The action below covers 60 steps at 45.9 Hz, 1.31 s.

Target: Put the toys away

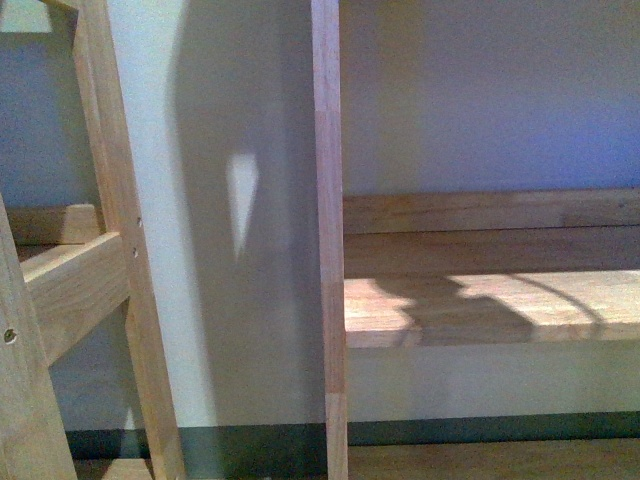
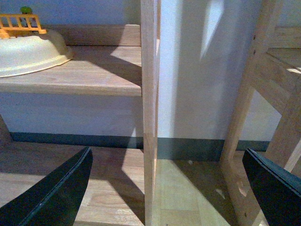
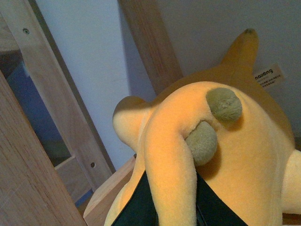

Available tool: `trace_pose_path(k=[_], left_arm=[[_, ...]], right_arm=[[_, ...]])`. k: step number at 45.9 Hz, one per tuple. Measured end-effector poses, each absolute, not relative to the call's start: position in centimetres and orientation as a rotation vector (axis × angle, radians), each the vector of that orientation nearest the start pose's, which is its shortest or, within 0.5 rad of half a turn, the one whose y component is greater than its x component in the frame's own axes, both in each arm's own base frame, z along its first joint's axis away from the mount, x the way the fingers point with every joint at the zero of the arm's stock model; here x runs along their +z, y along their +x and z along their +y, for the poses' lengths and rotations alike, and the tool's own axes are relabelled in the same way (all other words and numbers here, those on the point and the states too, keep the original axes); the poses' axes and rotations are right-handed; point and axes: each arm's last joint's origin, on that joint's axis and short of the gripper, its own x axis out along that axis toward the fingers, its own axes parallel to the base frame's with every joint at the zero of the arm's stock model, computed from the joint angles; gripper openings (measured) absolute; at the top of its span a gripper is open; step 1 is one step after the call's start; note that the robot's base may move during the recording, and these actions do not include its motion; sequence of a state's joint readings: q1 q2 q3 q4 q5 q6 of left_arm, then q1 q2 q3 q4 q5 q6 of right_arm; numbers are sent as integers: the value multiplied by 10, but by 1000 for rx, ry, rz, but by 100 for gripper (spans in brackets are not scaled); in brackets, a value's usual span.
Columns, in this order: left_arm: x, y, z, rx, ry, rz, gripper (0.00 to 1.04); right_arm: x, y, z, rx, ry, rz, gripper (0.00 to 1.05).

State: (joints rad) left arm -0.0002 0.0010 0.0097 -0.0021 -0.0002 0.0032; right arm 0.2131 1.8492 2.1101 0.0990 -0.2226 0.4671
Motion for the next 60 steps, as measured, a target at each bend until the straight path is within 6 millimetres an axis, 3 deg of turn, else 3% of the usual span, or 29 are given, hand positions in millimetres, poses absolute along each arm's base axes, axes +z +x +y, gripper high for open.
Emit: trace_pose_path(k=[2, 13, 25, 32, 50, 60], left_arm=[[167, 97, 0, 0, 3, -7, 99], [167, 97, 0, 0, 3, -7, 99], [167, 97, 0, 0, 3, -7, 99], [167, 97, 0, 0, 3, -7, 99], [167, 97, 0, 0, 3, -7, 99], [167, 97, 0, 0, 3, -7, 99]], right_arm=[[512, 393, 93, 509, 454, -255, 7], [512, 393, 97, 503, 451, -260, 37], [522, 384, 88, 466, 455, -314, 80], [528, 376, 82, 444, 466, -334, 97], [546, 334, 65, 412, 484, -388, 98], [542, 281, 56, 432, 490, -418, 98]])
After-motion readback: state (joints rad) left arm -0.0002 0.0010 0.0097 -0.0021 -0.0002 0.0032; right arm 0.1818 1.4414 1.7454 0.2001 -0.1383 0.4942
